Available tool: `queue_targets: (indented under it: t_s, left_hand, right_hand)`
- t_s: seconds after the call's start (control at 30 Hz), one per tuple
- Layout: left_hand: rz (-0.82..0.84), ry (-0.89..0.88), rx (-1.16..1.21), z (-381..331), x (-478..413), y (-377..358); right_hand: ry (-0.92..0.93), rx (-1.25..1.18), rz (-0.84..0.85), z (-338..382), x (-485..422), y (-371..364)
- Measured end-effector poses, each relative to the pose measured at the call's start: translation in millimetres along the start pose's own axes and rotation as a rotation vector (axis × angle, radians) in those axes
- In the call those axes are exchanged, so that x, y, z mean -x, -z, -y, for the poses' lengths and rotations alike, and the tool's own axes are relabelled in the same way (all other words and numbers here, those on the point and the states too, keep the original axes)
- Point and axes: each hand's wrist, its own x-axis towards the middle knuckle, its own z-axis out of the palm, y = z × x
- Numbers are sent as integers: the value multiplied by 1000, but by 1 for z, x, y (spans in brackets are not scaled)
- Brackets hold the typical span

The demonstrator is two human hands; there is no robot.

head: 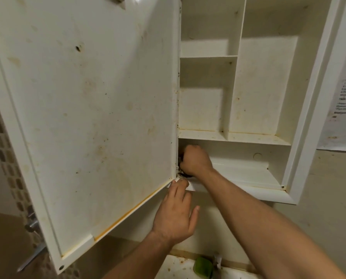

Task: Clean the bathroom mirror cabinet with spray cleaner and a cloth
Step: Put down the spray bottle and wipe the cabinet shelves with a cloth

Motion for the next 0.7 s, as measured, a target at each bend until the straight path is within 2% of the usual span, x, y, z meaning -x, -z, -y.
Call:
queue_targets:
  t_s: [0.13,0.27,0.3,0.47,0.6,0.63,0.7]
  left_hand:
    - [-47,4,17,-1,1,2]
    - [-63,-15,67,3,1,-6]
    - [-63,-15,78,5,2,-8]
    - [-81,-8,111,6,-3,-14]
    - [-70,-31,54,7,-3,-7]
    - [-63,-38,58,6,-4,-4]
    - [-51,-38,105,4,-6,0]
  right_hand:
    - [23,-497,-15,-31,4,0]
    - [-348,-1229,-236,-43,12,2]
    - [-406,-1336,-288,-46,13,2]
    - [-445,-1206,-524,-40,17,-5]
    - [-636,-1430,-696,-9,14,-14]
    - [-649,-1484,-707,-1,13,-15]
    - [-574,-1436,-643,11,8,-19]
